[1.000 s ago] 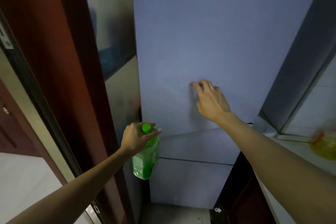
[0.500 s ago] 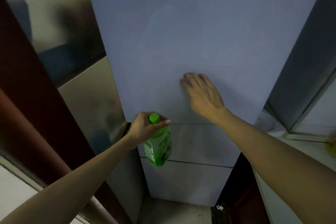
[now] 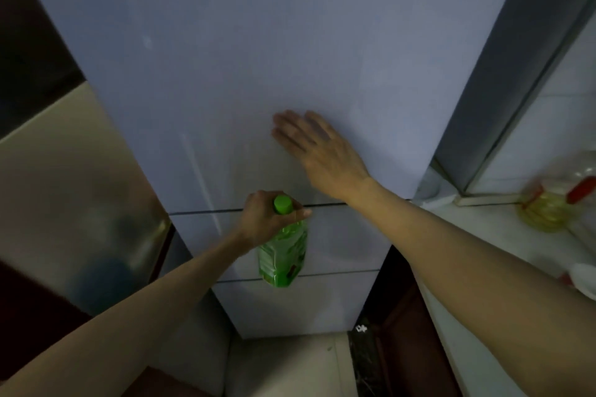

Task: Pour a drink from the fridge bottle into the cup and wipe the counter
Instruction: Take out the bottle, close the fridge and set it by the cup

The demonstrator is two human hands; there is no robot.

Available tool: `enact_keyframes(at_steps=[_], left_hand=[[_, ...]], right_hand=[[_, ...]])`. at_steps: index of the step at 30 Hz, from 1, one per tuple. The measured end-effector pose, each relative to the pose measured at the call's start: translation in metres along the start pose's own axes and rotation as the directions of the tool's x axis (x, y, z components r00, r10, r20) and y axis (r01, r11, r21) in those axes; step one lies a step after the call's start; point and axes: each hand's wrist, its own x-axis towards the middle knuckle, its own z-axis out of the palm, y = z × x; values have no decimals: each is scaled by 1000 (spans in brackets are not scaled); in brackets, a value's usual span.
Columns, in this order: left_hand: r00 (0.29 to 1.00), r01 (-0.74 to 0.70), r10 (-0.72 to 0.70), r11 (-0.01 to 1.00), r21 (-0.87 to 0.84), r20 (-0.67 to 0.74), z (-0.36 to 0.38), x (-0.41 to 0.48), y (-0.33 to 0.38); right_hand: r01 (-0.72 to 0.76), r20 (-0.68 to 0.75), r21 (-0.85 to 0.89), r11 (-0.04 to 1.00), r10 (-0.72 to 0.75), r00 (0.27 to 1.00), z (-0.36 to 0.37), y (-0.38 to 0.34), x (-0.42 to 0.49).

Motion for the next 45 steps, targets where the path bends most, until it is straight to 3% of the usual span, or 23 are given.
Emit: enact_keyframes(at_steps=[3,5,8,10,14,21,27,33,39,45], left_hand=[[998,-34,35,999,-15,51,12,19,5],[993,-66,68,997,-29,92,26,31,9],[982,-95,106,993,-74,158,52,43,16],[973,-91,121,984,-154,196,72,49,22],[950,-61,140,960,-275,279,117,57,39],[837,-104,262,938,-331,480,197,61,84],[742,-139,297,945,-296,601,265,70,128],[728,-149,277,957,-249,627,335,86,167],[710,-95,242,963,-252,661,384,100,196],[675,-113,241,968,-225,698,426,113,204]], right_hand=[[17,-72,47,999,-14,997,1,5,-5],[-47,-98,76,996,54,994,2,11,-21],[-225,34,79,971,223,974,8,29,-67],[-365,145,71,928,353,924,15,42,-105],[-607,357,-7,795,569,741,15,50,-175],[-815,577,-179,551,730,367,9,64,-289],[-902,649,-274,333,757,82,13,76,-386],[-917,687,-383,112,699,-202,21,93,-484],[-927,667,-302,-223,646,-372,39,118,-544],[-891,693,-162,-424,594,-408,71,130,-563]])
